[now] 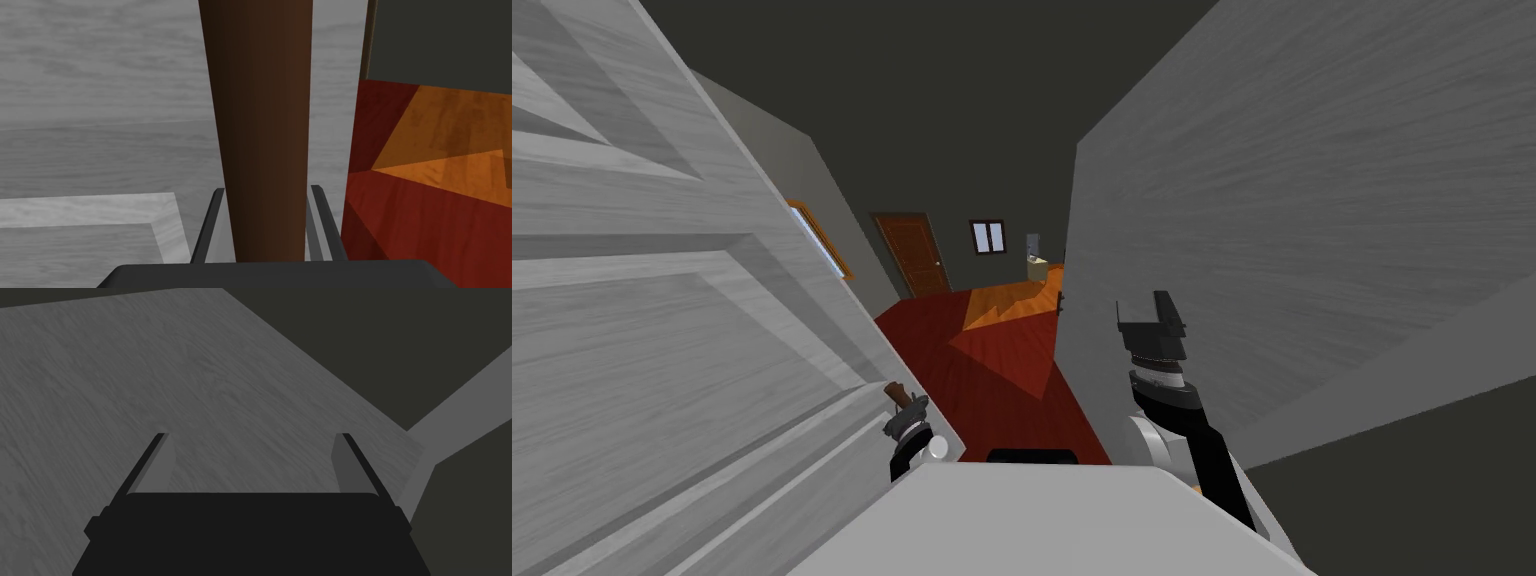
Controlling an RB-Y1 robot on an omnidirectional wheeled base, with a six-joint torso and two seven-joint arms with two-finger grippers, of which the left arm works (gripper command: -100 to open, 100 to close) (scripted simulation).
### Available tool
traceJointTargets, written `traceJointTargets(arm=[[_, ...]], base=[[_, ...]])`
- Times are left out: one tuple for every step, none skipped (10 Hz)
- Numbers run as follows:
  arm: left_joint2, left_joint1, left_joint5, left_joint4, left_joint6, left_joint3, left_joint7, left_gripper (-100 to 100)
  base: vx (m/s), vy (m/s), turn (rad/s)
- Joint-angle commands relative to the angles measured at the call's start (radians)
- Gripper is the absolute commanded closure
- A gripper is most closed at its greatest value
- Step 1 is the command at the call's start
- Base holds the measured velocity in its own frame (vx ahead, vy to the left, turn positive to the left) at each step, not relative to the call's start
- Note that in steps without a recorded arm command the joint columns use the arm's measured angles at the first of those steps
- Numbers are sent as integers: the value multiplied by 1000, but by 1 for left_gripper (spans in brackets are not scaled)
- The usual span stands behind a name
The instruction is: Push the door open
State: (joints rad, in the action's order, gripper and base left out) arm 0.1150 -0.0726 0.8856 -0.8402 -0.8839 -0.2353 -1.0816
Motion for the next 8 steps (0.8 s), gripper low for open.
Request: traceJointTargets(arm=[[8, -4, 15, -5, -7, -23, 6, 100], [10, -5, 24, -3, -10, -34, 8, 100], [13, -7, 32, -1, -13, -45, 11, 100], [15, -8, 40, 1, -15, -56, 13, 100], [17, -9, 47, 3, -17, -65, 15, 100], [18, -10, 52, 4, -19, -72, 16, 100], [14, -8, 49, 2, -14, -66, 18, 100], [20, -10, 61, 5, -20, -83, 20, 100]], base=[[206, 56, 54], [217, 66, 68], [198, 98, 61], [197, 77, 49], [188, 61, 40], [179, 65, 43], [79, 35, 23], [127, 61, 43]])
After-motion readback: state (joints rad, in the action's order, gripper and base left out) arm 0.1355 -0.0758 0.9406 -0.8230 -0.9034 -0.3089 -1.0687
